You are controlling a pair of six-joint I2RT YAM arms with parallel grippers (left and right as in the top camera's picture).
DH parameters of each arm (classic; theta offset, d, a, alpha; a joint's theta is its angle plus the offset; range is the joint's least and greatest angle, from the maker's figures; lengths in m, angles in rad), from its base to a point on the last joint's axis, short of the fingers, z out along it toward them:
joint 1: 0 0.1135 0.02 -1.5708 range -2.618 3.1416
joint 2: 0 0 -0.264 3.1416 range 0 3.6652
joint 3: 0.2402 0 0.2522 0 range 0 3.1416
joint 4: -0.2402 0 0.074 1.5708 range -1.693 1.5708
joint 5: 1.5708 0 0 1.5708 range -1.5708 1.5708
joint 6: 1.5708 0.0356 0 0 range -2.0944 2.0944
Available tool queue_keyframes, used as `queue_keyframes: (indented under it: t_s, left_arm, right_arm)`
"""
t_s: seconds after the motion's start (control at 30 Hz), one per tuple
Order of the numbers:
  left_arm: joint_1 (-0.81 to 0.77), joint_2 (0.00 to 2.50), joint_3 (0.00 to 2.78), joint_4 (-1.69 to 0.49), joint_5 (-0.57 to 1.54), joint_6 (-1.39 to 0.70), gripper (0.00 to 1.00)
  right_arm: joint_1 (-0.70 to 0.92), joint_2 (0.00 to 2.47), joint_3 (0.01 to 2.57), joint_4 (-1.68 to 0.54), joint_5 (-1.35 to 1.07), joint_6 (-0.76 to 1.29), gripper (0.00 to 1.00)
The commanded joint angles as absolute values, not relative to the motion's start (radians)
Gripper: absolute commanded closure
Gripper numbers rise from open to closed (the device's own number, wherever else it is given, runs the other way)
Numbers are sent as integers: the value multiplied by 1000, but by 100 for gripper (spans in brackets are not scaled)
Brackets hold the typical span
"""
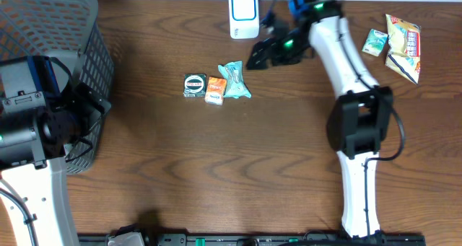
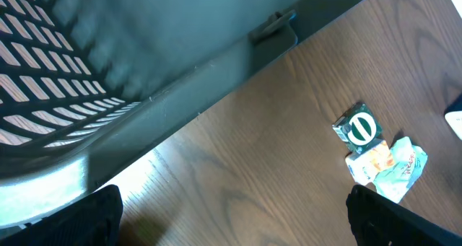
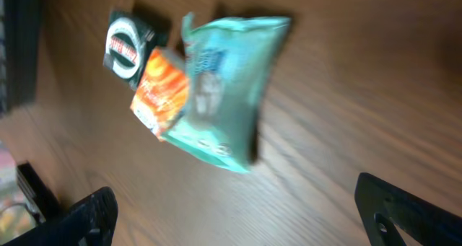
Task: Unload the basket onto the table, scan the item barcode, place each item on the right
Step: 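Reach the right gripper back to the green wipes pack, then grasp the green wipes pack with the right gripper and lift it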
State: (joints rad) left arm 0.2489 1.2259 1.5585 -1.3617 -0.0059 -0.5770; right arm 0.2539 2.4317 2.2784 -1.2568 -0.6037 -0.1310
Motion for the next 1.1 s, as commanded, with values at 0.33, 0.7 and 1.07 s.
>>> queue_keyframes:
  t_s: [0.33,0.7,1.07]
  left_arm:
    - [254,1221,1569,-1365,-12,-581,2]
    - [254,1221,1569,-1365,-12,-581,2]
    - [254,1221,1569,-1365,-12,-581,2]
  right_arm:
    - [504,2424,2152,-1019,-179,216,1]
    - [510,2424,2150,-1002,-234,272,1]
    - [519,2424,2146,-1009,-7,324,41]
